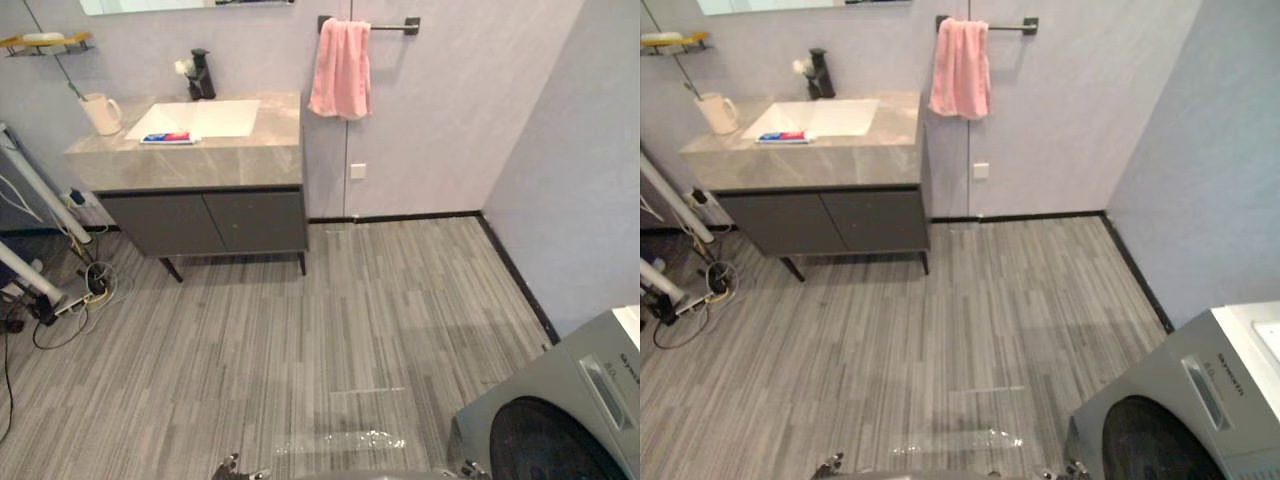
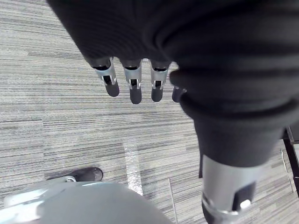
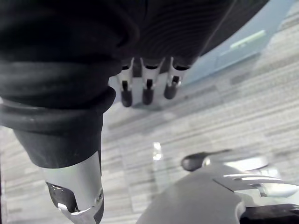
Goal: Organize washtable
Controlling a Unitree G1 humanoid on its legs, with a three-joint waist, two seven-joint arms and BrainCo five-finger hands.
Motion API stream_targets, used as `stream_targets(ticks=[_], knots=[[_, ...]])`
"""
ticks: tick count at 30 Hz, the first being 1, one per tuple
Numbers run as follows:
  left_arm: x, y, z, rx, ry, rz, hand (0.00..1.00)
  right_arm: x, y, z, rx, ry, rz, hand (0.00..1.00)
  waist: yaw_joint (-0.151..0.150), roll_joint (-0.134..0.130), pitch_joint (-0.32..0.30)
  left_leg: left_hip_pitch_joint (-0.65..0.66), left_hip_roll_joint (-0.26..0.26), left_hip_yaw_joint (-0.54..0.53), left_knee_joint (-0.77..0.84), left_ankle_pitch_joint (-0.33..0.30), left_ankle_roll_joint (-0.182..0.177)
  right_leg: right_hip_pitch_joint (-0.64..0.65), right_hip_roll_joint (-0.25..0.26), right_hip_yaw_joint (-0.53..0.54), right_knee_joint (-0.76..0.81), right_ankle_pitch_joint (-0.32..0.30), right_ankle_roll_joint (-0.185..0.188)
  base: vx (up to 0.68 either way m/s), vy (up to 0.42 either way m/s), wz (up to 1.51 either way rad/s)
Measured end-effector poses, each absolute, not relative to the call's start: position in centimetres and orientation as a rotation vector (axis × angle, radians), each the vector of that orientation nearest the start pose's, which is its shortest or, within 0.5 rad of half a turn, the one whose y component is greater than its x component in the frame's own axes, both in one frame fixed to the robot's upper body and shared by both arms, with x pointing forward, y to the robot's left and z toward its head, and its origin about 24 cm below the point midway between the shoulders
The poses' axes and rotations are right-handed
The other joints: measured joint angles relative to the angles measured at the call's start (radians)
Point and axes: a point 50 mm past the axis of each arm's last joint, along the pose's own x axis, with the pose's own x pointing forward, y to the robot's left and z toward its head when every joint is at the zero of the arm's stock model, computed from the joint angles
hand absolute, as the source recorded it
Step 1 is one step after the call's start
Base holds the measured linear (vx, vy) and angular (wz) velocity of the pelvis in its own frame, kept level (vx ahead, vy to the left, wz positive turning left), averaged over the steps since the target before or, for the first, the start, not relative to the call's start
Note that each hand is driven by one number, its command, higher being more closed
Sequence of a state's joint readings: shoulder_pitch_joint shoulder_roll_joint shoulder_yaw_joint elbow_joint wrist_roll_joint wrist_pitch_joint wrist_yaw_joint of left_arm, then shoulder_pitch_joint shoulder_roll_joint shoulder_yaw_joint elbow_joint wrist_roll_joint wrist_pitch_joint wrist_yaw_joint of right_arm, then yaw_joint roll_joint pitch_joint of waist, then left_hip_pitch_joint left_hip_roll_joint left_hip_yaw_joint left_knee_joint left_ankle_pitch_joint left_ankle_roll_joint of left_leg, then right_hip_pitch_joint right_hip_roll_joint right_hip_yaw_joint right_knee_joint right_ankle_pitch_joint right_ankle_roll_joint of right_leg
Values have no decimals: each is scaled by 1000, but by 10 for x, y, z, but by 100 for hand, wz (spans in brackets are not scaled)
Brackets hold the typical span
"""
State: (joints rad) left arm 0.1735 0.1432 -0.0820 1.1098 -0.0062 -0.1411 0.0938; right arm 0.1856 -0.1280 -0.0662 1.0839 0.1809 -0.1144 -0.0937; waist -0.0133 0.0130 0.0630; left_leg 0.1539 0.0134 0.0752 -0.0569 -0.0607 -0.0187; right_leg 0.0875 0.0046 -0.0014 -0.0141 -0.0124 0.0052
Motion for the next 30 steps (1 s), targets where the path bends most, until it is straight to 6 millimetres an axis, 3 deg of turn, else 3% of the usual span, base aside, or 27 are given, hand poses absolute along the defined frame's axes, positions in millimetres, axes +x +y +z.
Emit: stream_targets(ticks=[22, 25, 27, 29, 30], knots=[[64, 209, -164, 221, 1114, 108, 0, 64, -212, -165, 0, 1121, -347, 0, -2, -16, 46, 15, 12, -10, -14, 4, -7, 31, 11, -24, -34, 0, 2, -10, -29, 2], [69, 210, -163, 224, 1103, 109, 0, 64, -211, -165, 27, 1114, -373, 0, -5, -21, 64, 15, 19, -8, 4, -13, -31, 18, 16, -25, 17, -31, -9, -46, -46, 0], [75, 212, -162, 221, 1088, 119, 0, 66, -210, -164, 50, 1099, -390, 0, -6, -27, 89, 0, 27, -4, 74, -62, -59, 6, 17, -24, 83, -77, -14, -34, -51, -1], [75, 213, -161, 196, 1081, 149, 0, 67, -210, -162, 58, 1074, -395, 0, -7, -26, 93, -59, 55, 23, 245, -145, -86, -29, 29, -6, 176, -146, -36, -5, -64, -16], [77, 215, -160, 193, 1071, 162, 0, 67, -208, -161, 66, 1064, -396, 0, -7, -24, 100, -95, 65, 54, 339, -152, -96, -43, 30, 4, 201, -168, -43, 34, -64, -22]])
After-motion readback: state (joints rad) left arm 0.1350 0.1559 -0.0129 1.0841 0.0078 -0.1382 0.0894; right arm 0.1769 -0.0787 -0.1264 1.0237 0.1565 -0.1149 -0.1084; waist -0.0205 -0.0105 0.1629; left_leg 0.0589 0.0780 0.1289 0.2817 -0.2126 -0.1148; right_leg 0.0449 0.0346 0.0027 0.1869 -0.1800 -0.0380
